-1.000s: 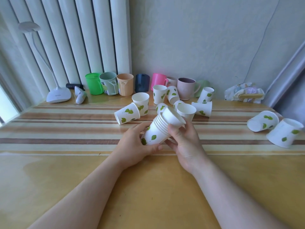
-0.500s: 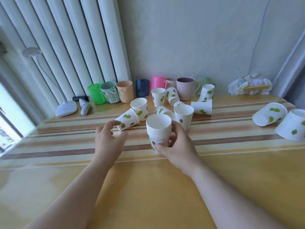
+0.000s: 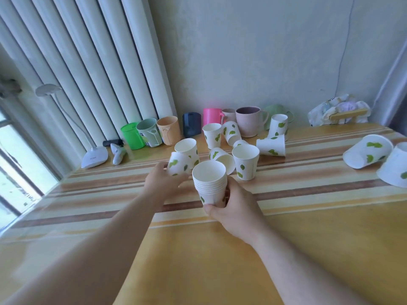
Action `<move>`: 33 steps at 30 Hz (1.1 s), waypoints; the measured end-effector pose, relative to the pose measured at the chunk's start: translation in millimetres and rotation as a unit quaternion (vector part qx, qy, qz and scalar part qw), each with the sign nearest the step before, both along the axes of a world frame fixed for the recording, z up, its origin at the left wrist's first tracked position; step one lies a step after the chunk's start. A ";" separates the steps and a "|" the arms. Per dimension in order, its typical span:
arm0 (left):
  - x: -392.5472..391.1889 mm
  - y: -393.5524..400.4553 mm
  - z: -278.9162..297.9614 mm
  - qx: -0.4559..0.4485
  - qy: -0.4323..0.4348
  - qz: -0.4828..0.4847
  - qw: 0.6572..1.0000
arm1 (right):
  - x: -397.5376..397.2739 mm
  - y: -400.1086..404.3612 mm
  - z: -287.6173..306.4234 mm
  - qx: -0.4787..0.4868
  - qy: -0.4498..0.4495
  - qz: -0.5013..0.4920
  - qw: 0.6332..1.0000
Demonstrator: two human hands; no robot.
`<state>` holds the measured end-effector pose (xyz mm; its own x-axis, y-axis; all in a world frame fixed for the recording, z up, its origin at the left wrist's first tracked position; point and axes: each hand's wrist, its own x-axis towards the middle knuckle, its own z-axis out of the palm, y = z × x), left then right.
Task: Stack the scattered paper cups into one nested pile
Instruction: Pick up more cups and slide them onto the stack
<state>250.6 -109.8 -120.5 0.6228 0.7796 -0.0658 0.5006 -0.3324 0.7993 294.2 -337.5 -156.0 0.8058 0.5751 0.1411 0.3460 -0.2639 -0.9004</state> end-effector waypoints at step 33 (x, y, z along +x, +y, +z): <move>-37.5 -65.6 -21.6 -0.051 -0.206 -0.236 0.948 | 0.2 2.9 -2.8 0.006 0.004 0.001 1.000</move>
